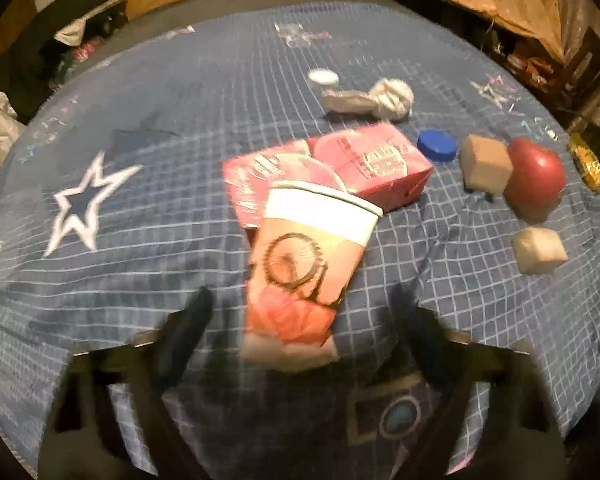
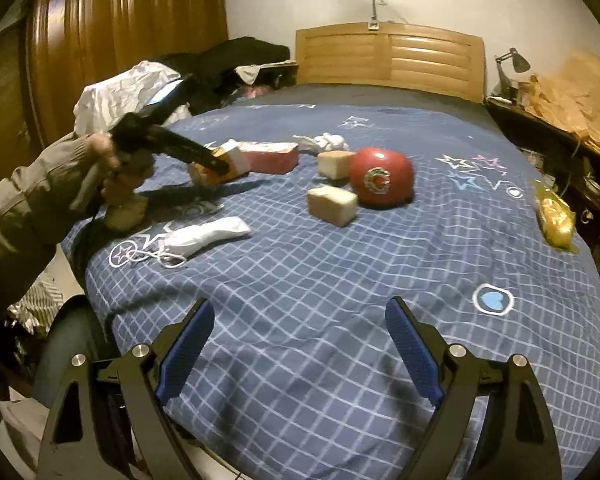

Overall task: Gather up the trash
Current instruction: 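Grasp the orange paper cup with the left tool while the right tool grasps the white cloth, then carry the paper cup and white cloth over the white bucket with both tools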

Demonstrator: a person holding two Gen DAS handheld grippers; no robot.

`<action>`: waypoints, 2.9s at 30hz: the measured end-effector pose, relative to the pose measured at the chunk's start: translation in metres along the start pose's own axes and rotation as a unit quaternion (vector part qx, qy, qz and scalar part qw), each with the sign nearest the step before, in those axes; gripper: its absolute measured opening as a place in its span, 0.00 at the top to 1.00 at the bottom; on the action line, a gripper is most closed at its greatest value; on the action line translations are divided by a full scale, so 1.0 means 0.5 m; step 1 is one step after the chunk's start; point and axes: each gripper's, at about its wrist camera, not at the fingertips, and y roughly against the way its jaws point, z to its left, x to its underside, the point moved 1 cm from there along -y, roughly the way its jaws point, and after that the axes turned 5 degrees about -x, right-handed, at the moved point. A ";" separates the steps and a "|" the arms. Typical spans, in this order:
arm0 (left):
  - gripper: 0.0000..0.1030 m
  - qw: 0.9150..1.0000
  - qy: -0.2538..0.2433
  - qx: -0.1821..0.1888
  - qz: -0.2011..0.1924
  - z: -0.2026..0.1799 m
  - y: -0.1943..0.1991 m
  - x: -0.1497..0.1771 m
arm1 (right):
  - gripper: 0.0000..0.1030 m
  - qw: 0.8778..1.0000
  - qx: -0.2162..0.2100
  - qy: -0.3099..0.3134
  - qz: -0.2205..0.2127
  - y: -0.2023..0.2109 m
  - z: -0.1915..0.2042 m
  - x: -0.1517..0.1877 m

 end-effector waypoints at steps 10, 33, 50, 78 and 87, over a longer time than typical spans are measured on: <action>0.63 0.994 0.070 0.013 -0.088 0.038 0.144 0.016 | 0.15 0.997 -0.066 0.035 0.015 -0.031 0.065 -0.027; 0.63 0.929 0.244 -0.158 -0.228 0.065 0.345 0.383 | 0.55 0.990 -0.018 -0.078 0.113 -0.291 0.162 -0.107; 0.62 0.975 0.135 -0.034 -0.176 -0.137 0.296 0.366 | 0.65 0.998 0.017 -0.002 0.063 -0.006 0.048 -0.056; 0.38 0.985 0.117 0.063 -0.113 -0.223 0.162 0.305 | 0.32 0.982 0.051 -0.183 0.012 0.045 -0.114 0.044; 0.51 0.989 0.086 0.038 -0.116 -0.253 0.143 0.302 | 0.66 0.977 0.056 -0.202 0.026 0.012 -0.128 0.062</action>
